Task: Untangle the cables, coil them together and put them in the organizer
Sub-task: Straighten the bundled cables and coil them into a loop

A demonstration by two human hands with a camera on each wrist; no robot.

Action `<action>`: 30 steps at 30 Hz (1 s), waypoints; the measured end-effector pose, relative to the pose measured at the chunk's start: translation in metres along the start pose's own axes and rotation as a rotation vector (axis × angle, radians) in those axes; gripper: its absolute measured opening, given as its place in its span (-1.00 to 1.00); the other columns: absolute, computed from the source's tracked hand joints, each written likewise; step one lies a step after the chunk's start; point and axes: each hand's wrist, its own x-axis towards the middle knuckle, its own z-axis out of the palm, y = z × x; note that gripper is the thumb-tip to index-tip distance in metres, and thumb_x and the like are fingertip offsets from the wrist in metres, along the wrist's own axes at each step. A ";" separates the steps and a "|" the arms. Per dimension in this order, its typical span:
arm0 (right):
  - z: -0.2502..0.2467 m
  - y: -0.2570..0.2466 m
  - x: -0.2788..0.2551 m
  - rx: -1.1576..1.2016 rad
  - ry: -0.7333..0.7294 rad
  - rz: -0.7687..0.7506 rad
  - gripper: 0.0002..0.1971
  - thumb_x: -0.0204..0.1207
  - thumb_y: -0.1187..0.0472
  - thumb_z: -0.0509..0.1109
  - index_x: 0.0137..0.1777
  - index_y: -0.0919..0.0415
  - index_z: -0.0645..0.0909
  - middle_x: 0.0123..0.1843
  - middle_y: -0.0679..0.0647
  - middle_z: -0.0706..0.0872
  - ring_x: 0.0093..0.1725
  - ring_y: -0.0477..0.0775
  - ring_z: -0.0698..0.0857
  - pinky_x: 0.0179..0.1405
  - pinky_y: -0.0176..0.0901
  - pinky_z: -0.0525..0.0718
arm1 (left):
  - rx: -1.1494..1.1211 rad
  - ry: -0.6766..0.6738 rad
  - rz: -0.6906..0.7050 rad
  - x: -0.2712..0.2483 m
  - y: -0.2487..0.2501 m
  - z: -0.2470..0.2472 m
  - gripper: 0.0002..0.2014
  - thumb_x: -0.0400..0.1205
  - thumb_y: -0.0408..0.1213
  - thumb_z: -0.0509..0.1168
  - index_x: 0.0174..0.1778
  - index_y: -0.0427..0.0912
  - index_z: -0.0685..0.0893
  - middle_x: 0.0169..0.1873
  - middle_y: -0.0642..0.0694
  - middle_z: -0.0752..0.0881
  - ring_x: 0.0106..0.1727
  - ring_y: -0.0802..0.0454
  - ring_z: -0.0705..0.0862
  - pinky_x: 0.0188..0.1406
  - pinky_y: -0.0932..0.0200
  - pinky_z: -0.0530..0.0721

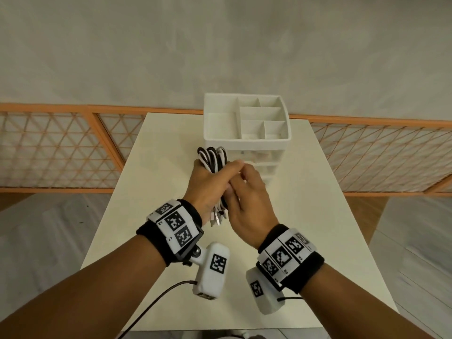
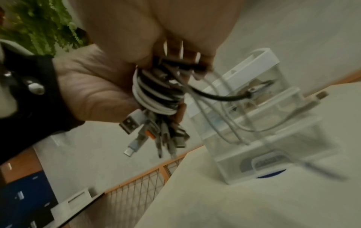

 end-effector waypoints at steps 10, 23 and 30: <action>-0.011 0.000 -0.010 -0.037 -0.241 0.019 -0.50 0.79 -0.03 -0.01 0.71 -0.04 0.25 0.55 0.03 0.49 0.32 -0.03 0.57 0.27 0.22 0.52 | -0.050 0.031 0.122 0.007 0.006 -0.009 -0.41 0.38 -0.12 0.64 0.21 -0.36 0.63 -0.02 -0.15 0.71 0.09 -0.22 0.77 0.06 -0.14 0.77; -0.039 0.032 0.001 -0.119 -0.470 0.279 -0.63 0.63 -0.03 0.41 -0.35 0.17 0.63 -0.56 -0.06 0.52 -0.52 -0.05 0.44 -0.40 -0.14 0.47 | 0.059 -0.023 0.293 -0.008 0.026 -0.017 -0.92 0.39 -0.36 0.35 -0.32 -0.14 0.75 -0.35 -0.20 0.74 -0.25 -0.17 0.74 -0.23 -0.06 0.76; -0.045 0.031 0.000 0.093 -0.566 0.308 -0.66 0.37 0.05 0.61 0.16 -0.09 0.73 0.12 -0.16 0.73 0.11 -0.10 0.70 0.15 -0.19 0.63 | 0.225 -0.093 0.360 -0.012 0.022 -0.018 -0.94 0.33 -0.33 0.37 -0.32 -0.22 0.70 -0.29 -0.20 0.73 -0.15 -0.24 0.74 0.05 -0.38 0.75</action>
